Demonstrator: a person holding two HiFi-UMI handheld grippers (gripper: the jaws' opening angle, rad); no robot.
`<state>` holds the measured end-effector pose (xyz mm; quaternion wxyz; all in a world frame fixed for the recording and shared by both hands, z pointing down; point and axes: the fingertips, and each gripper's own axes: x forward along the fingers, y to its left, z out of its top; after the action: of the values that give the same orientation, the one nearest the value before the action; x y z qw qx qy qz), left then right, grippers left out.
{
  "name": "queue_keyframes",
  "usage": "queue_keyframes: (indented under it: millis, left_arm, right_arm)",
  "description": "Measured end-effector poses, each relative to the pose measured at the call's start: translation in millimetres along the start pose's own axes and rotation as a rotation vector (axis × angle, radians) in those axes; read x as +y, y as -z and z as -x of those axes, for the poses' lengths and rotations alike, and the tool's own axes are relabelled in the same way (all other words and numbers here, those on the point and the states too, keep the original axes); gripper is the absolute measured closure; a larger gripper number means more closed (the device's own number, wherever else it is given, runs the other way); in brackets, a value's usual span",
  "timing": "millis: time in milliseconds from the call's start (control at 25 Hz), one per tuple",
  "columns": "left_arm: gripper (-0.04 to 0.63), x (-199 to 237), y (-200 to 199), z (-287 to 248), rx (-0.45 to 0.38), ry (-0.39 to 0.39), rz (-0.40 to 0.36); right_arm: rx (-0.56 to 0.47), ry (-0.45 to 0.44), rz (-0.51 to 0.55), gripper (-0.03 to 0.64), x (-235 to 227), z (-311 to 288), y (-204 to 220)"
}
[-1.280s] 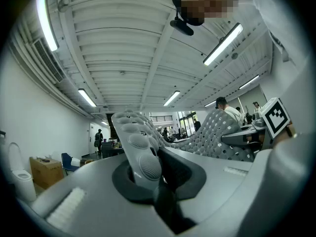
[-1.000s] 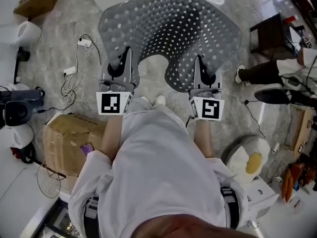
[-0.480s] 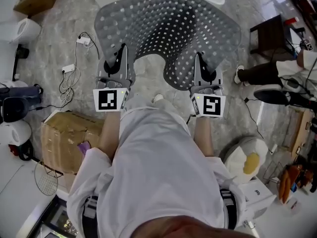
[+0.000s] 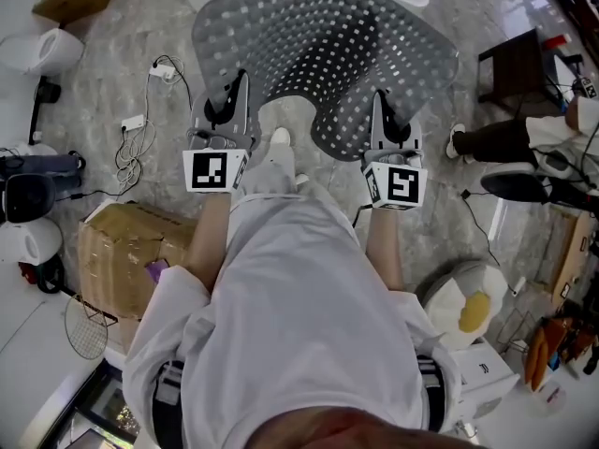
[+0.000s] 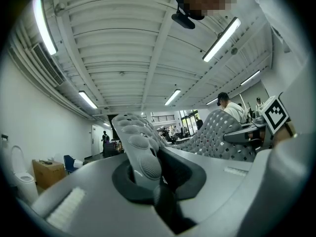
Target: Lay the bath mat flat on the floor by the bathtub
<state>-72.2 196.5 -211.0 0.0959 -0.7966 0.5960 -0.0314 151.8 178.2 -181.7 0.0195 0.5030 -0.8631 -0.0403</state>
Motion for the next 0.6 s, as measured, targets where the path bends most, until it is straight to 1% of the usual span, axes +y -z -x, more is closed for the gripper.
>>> queue_keyframes:
  millis: [280,440,600]
  left_arm:
    - [0.574,-1.9,8.5,-15.0,0.004,0.027,-0.011]
    - [0.574,3.3,17.9,-24.4,0.006,0.044,-0.006]
    - [0.574,-0.5,27.4,-40.5,0.018,0.065,0.005]
  right_arm:
    - [-0.004,0.011,0.000,0.594,-9.2,-7.7,5.0]
    - [-0.004,0.025,0.002,0.594,-9.3,-13.8,11.0]
    - [0.016,0.035,-0.002,0.594,-19.9,-22.4,19.6]
